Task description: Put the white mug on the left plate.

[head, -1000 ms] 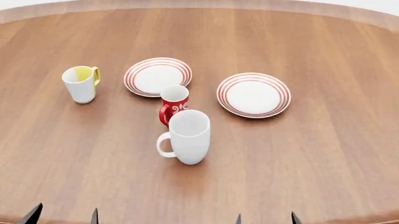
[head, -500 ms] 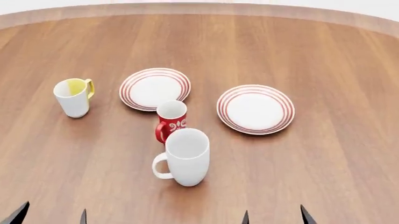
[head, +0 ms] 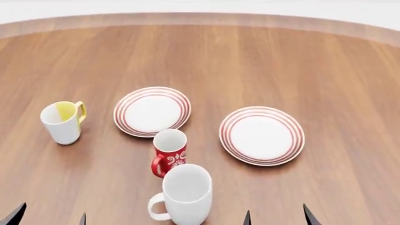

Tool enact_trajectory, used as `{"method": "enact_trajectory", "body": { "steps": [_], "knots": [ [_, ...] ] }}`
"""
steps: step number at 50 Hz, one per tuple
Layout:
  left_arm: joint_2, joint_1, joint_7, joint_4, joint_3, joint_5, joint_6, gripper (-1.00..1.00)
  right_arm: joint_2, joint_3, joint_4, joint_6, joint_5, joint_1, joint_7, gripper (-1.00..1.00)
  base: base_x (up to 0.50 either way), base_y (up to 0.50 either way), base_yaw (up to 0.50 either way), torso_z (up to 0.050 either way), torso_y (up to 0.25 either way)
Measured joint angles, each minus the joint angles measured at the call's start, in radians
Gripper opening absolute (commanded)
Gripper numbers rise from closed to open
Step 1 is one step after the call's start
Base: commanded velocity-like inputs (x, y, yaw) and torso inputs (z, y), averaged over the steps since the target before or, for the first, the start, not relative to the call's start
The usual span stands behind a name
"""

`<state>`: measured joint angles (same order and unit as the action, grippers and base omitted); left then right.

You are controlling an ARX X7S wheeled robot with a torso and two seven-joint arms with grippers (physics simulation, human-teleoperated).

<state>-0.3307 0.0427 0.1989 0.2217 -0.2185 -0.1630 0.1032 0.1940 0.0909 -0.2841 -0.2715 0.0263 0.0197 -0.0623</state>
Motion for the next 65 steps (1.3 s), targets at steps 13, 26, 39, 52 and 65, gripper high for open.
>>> {"method": "enact_trajectory", "body": {
  "steps": [13, 26, 39, 52, 65],
  "knots": [
    [-0.004, 0.015, -0.003, -0.001, -0.003, -0.009, -0.015, 1.00, 0.005, 0.010, 0.007, 0.001, -0.001, -0.005, -0.010, 1.00, 0.32, 0.15, 0.00, 0.000, 0.000],
    [-0.007, 0.017, -0.003, -0.017, -0.005, -0.013, -0.028, 1.00, 0.008, 0.010, 0.004, -0.007, -0.013, -0.009, -0.018, 1.00, 0.32, 0.06, 0.00, 0.000, 0.000],
    [-0.009, 0.016, -0.002, -0.024, -0.010, -0.015, -0.032, 1.00, 0.013, 0.012, 0.005, -0.009, -0.022, -0.012, -0.025, 1.00, 0.32, 0.00, 0.00, 0.000, 0.001],
    [-0.012, 0.016, 0.000, -0.024, -0.014, -0.018, -0.032, 1.00, 0.019, 0.021, -0.003, -0.019, -0.024, -0.015, -0.033, 1.00, 0.32, 0.00, 0.00, 0.000, 0.000],
    [-0.014, 0.017, 0.000, -0.033, -0.019, -0.020, -0.039, 1.00, 0.025, 0.027, 0.001, -0.015, -0.030, -0.015, -0.041, 1.00, 0.32, 0.00, 0.00, 0.000, 0.000]
  ]
}}
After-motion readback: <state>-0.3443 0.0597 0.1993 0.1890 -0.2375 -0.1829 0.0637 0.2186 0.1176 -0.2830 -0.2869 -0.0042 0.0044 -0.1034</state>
